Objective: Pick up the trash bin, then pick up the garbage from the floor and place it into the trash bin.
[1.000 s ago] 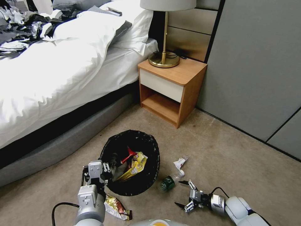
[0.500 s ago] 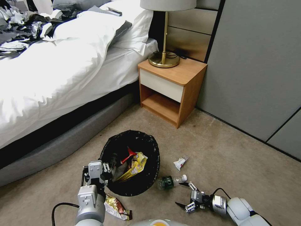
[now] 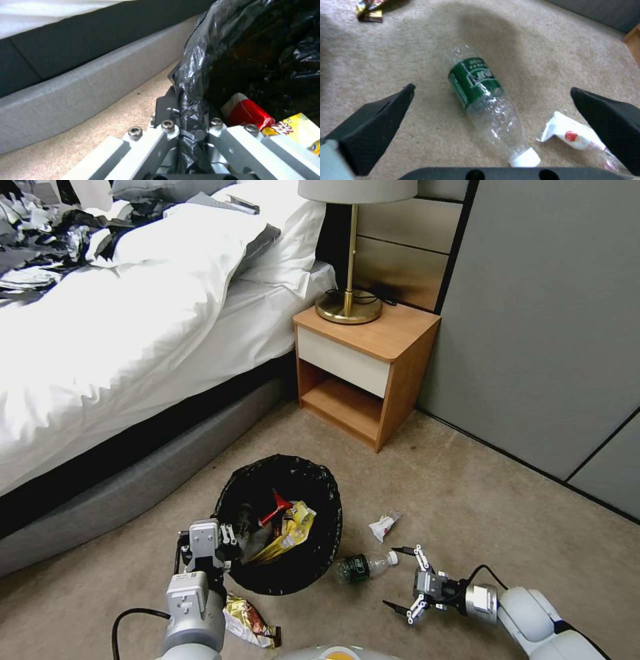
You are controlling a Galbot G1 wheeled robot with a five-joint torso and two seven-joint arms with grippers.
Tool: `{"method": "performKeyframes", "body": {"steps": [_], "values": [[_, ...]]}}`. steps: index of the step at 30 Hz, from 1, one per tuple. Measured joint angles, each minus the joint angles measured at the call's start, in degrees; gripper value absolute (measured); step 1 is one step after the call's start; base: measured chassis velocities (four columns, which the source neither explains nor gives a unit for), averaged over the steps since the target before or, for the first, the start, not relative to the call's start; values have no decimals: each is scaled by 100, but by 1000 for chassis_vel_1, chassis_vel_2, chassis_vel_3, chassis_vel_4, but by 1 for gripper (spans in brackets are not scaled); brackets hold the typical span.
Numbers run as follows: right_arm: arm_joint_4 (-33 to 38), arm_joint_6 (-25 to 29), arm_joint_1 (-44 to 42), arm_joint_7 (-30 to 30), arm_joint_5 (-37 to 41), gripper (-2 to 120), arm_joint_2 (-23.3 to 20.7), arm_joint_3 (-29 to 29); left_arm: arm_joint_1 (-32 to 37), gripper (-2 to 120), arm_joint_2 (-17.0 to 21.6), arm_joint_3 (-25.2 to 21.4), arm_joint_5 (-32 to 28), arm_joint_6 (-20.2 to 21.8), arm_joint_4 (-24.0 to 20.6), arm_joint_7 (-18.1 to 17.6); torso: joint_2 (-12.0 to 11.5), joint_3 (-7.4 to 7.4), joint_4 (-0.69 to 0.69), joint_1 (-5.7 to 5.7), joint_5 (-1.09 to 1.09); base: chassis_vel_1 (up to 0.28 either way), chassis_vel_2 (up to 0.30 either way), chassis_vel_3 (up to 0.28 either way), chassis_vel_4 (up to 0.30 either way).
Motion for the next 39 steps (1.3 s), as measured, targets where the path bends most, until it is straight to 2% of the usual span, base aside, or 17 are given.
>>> {"method": "performKeyframes", "body": {"steps": [6, 19, 25, 39], "values": [[-214, 0, 123, 20, -78, 100, 153, -59, 41, 1, -2, 0, 5, -7, -23, 0, 0, 0, 0, 0, 1, 0, 0, 0, 0], [-834, 45, 529, 52, -215, 100, 384, -190, 132, 1, -21, -4, 71, -24, -80, -1, 0, 0, 0, 0, 0, 0, 0, 0, 0], [-1397, 106, 925, 54, -291, 100, 492, -265, 167, 1, -40, -36, 97, -28, -94, -1, 0, 0, 0, 0, 0, 0, 0, 0, 0], [-1806, 123, 1282, 58, -334, 100, 634, -434, 92, 1, -82, -45, 114, -9, -47, -3, 0, 0, 0, 0, -1, 0, 0, 0, 0]]}}
